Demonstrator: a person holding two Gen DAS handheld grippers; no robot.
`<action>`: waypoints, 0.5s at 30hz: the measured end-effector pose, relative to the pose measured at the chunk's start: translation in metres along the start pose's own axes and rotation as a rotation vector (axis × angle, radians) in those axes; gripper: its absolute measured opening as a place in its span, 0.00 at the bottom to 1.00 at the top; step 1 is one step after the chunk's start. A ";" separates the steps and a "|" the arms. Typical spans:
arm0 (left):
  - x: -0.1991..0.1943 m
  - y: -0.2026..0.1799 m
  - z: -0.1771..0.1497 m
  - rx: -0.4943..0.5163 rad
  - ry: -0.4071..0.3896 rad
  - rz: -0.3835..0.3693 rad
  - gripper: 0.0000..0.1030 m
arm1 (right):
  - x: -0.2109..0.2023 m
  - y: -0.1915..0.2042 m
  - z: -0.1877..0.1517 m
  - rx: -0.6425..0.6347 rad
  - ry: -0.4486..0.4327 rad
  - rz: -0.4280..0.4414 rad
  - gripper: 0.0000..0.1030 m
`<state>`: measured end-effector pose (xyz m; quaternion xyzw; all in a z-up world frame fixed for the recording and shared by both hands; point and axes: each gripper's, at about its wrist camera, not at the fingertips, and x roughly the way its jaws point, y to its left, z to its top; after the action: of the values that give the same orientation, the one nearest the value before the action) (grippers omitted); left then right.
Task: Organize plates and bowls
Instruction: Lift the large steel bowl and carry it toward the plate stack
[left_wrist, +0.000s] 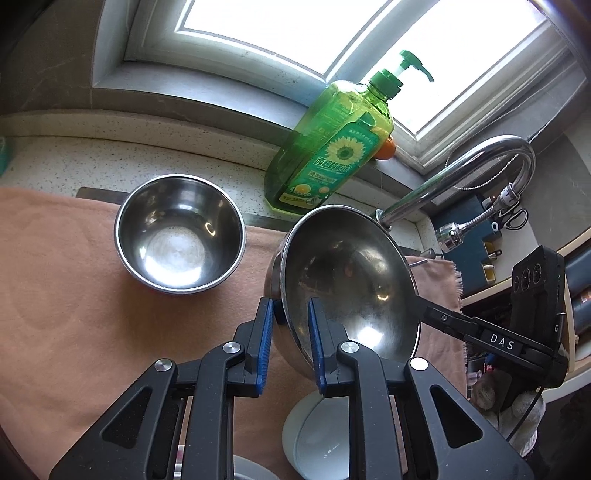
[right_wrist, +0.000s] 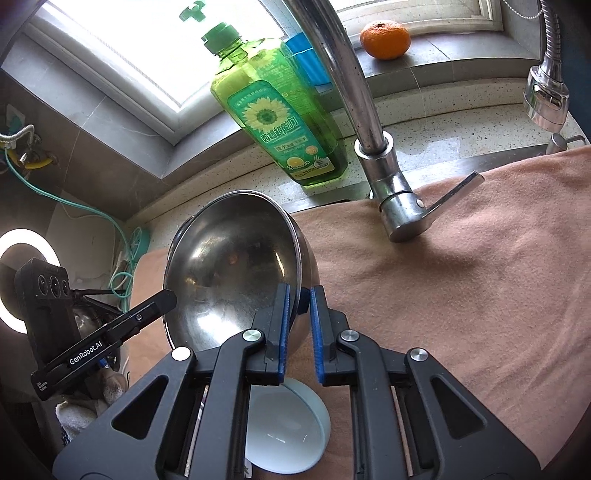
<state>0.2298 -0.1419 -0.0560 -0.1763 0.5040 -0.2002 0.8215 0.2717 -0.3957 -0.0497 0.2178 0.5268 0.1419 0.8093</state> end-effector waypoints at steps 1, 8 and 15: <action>-0.003 -0.001 -0.001 -0.001 -0.008 0.002 0.16 | -0.003 0.002 -0.001 -0.004 -0.003 0.005 0.11; -0.030 -0.008 -0.011 -0.003 -0.059 0.016 0.16 | -0.019 0.017 -0.013 -0.038 -0.009 0.028 0.11; -0.057 -0.004 -0.025 -0.025 -0.099 0.033 0.16 | -0.028 0.038 -0.030 -0.076 -0.002 0.049 0.11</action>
<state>0.1832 -0.1189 -0.0214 -0.1881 0.4680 -0.1713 0.8463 0.2326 -0.3693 -0.0188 0.2000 0.5147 0.1812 0.8138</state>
